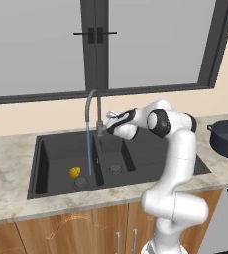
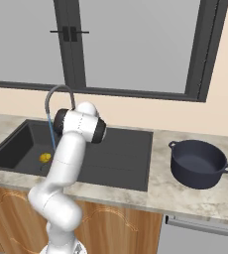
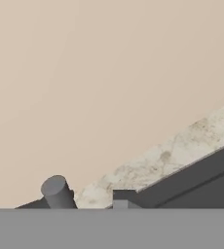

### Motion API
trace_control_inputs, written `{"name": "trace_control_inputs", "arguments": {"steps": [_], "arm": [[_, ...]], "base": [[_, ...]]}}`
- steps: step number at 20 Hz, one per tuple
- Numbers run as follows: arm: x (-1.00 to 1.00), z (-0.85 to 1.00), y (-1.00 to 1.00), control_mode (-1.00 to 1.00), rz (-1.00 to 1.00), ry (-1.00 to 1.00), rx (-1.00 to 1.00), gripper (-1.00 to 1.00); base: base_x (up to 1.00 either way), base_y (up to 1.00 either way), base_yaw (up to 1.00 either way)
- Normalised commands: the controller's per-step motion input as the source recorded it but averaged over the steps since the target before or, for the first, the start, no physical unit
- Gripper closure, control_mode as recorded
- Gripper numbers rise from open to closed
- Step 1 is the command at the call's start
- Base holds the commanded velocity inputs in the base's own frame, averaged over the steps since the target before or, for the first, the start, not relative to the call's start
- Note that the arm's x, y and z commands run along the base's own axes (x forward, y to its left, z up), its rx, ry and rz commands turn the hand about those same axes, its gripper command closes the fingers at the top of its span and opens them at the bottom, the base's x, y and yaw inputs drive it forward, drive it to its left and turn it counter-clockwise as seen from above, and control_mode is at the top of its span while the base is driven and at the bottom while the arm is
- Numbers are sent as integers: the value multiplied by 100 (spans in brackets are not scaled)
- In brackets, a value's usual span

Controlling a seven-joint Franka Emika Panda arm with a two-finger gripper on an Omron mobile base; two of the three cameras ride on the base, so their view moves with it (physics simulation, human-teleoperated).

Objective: Dump the lemon from the pot into the sink. Then turn on the water and wash the lemon. Then turn off the water and put the lemon back in the pot.

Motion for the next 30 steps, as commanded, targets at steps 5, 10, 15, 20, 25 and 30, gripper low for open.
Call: {"name": "trace_control_inputs", "arguments": {"steps": [5,10,15,20,25,30], "arm": [[30,27,60,-100,0,0,-11,100],[42,29,71,-100,0,0,-10,100],[51,40,87,-100,0,0,-14,100],[43,29,99,-100,0,0,-14,100],[3,2,6,-100,0,0,-1,100],[-8,3,0,-100,0,-1,0,-100]], "base": [[0,0,0],[0,0,0],[0,0,0],[0,0,0],[0,0,0],[0,0,0]]}}
